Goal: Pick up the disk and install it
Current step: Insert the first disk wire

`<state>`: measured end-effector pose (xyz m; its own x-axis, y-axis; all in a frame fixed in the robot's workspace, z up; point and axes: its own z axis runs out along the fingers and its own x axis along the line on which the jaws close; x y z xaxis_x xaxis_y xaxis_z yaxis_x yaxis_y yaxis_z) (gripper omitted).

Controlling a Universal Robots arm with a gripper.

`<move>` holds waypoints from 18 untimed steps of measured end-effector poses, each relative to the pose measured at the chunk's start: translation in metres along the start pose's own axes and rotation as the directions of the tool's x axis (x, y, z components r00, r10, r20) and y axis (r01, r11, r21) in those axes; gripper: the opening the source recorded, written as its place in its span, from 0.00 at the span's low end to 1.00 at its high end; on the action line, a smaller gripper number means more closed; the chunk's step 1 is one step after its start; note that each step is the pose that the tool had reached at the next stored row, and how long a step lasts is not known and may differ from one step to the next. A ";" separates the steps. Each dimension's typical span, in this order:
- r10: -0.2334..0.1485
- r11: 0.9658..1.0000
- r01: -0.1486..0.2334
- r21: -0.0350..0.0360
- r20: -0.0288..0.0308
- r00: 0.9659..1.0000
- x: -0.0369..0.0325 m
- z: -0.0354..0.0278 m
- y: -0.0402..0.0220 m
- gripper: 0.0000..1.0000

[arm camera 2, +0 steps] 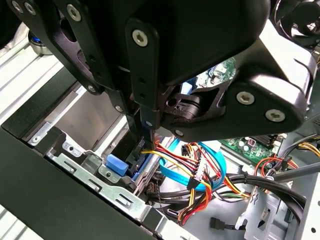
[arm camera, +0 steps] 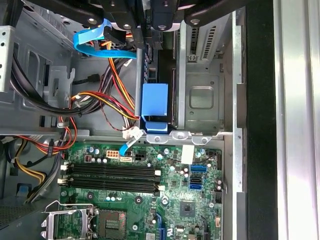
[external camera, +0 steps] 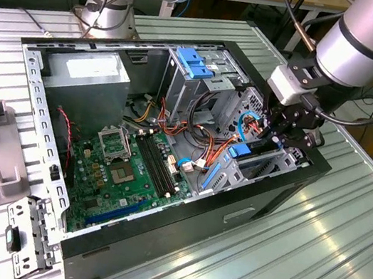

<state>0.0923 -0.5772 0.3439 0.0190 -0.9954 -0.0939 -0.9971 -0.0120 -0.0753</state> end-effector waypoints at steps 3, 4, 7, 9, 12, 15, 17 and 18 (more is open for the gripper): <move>0.000 1.000 0.000 0.000 0.000 1.000 0.0001 0.0002 0.0000 0.17; 0.000 1.000 0.000 0.000 0.000 1.000 0.0000 -0.0007 0.0000 0.17; 0.000 1.000 0.000 0.000 0.000 1.000 -0.0006 -0.0071 -0.0005 0.17; 0.001 1.000 -0.001 0.000 0.000 1.000 -0.0007 -0.0070 -0.0005 0.17; 0.003 1.000 -0.003 0.000 0.000 1.000 -0.0006 -0.0060 -0.0005 0.17; 0.004 1.000 -0.004 0.000 0.000 1.000 -0.0005 -0.0042 -0.0003 0.17; 0.004 1.000 -0.004 0.000 0.000 1.000 -0.0005 -0.0038 -0.0003 0.17; 0.004 1.000 -0.004 0.000 0.000 1.000 -0.0005 -0.0034 -0.0003 0.17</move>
<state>0.0923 -0.5771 0.3474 0.0152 -0.9954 -0.0941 -0.9972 -0.0082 -0.0746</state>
